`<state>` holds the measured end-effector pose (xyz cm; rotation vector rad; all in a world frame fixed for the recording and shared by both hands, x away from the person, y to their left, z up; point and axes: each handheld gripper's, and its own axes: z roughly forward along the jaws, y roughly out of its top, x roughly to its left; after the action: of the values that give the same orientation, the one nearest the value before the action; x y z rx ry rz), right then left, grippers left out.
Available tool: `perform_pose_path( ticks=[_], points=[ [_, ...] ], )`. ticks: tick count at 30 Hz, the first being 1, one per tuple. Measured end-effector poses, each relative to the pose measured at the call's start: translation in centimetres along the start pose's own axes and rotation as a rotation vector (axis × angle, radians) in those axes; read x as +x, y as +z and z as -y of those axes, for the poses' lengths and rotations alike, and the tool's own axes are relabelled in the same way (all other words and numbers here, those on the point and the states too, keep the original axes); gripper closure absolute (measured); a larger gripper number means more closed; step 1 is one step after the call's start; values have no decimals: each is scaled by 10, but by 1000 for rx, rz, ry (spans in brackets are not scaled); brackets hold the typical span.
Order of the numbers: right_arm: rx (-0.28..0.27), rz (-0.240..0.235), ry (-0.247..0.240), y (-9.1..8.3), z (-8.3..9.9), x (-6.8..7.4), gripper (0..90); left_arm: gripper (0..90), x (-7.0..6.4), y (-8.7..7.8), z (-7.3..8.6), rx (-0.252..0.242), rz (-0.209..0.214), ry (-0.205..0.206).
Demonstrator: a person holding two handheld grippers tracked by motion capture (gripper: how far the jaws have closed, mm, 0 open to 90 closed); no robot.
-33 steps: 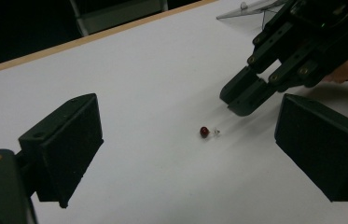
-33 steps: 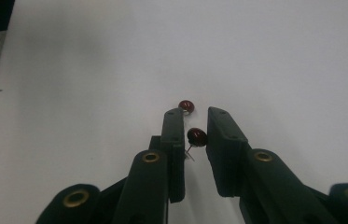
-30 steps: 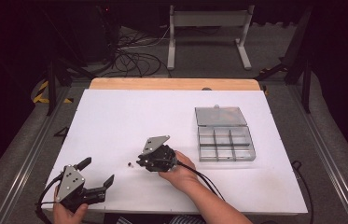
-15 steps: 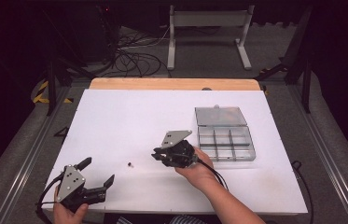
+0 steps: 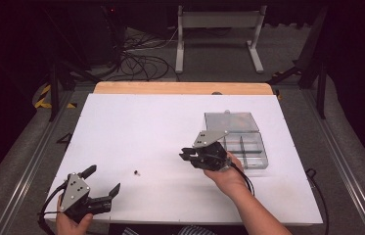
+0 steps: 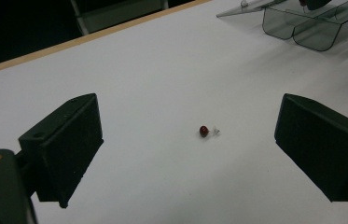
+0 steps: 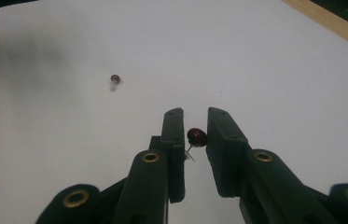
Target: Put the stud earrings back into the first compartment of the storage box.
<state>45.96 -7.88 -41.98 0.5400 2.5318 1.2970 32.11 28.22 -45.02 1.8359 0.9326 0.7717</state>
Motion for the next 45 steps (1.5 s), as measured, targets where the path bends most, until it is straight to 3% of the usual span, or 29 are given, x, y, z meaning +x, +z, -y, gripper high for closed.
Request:
perform_pose_path(
  ticks=[12, 18, 31, 36, 38, 45],
  points=[
    [13, 73, 67, -26, 23, -26, 774, 80, 0, 0, 0, 1, -3, -3],
    [38, 123, 117, -36, 39, -48, 774, 80, 0, 1, 0, 2, -1, -4],
    [94, 182, 182, -34, 57, -77, 774, 80, 0, 1, 0, 0, -3, -7],
    [113, 192, 198, -31, 60, -82, 773, 80, 1, 1, 0, 2, -7, 0],
    [120, 201, 199, -29, 61, -83, 761, 80, 1, 1, 0, 2, -7, -2],
    [95, 199, 196, -30, 58, -82, 595, 80, 1, 0, 0, 2, -8, 1]
  ],
)
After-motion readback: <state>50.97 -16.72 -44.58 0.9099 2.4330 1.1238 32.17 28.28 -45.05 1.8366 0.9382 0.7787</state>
